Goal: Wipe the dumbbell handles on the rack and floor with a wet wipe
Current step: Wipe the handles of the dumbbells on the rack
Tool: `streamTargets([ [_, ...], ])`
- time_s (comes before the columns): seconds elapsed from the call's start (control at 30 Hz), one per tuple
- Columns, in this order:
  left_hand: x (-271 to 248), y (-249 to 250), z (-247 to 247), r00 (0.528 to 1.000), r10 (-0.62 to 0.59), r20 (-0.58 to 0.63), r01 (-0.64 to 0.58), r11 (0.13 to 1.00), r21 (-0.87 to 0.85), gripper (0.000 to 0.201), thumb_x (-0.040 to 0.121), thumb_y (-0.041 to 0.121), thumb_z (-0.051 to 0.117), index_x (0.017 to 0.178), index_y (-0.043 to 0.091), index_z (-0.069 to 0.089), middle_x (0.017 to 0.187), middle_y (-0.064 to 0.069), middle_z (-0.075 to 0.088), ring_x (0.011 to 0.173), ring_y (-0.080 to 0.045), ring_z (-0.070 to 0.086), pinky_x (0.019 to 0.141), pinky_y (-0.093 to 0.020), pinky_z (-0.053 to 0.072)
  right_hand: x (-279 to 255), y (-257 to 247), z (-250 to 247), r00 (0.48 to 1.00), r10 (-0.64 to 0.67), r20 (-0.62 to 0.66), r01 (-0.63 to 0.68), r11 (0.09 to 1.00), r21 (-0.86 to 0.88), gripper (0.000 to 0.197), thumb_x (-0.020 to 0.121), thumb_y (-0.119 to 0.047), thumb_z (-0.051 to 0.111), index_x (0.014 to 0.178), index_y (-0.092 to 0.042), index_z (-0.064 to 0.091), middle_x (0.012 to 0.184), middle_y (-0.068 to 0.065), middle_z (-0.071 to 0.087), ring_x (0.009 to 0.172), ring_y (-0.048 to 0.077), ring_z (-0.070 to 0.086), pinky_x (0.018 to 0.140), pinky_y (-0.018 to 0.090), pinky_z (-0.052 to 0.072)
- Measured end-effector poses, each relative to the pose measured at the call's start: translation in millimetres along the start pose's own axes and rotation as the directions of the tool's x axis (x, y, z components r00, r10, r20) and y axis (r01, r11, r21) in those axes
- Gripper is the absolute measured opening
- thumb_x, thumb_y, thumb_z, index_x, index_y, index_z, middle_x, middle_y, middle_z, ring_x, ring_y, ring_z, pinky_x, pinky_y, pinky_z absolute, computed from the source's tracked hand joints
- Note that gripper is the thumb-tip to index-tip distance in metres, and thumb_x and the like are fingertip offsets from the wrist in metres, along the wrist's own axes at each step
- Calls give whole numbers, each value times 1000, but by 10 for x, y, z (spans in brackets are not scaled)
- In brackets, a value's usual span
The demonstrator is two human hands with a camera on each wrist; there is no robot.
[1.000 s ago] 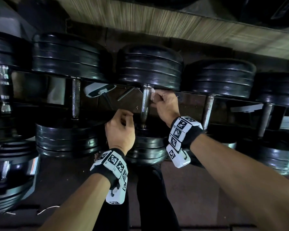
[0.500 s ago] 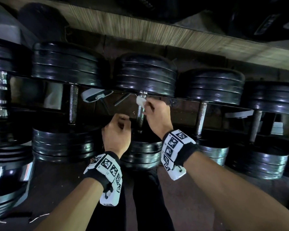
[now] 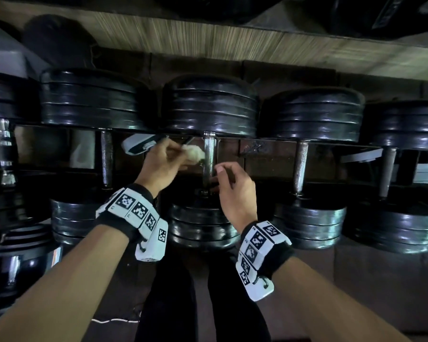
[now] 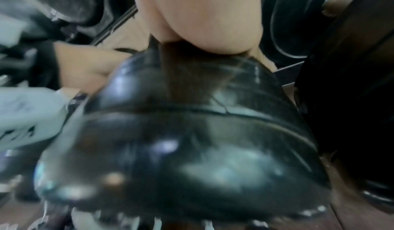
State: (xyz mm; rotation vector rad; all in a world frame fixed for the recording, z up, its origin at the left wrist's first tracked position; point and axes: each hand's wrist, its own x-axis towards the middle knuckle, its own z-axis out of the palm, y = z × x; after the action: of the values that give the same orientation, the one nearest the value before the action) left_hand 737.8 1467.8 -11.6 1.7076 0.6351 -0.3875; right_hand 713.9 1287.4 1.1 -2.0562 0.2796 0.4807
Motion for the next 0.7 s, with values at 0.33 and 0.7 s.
streamTargets([
  [0.33, 351, 201, 216, 968, -86, 236, 78, 996, 42, 16, 99, 8, 55, 93, 17, 67, 91, -7, 70, 83, -18, 67, 73, -19, 56, -17, 13, 18, 999, 11, -51, -16, 994, -105, 20, 101, -35, 50, 91, -27, 66, 67, -4, 69, 61, 20, 65, 66, 44, 56],
  [0.7, 118, 104, 293, 982, 174, -68, -170, 983, 69, 26, 99, 9, 59, 123, 1, 66, 109, -13, 71, 94, -18, 72, 82, -30, 60, -26, 20, 4, 994, -75, -77, 64, 990, -129, 20, 99, -29, 52, 85, -22, 64, 58, -4, 61, 53, 19, 58, 56, 39, 51],
])
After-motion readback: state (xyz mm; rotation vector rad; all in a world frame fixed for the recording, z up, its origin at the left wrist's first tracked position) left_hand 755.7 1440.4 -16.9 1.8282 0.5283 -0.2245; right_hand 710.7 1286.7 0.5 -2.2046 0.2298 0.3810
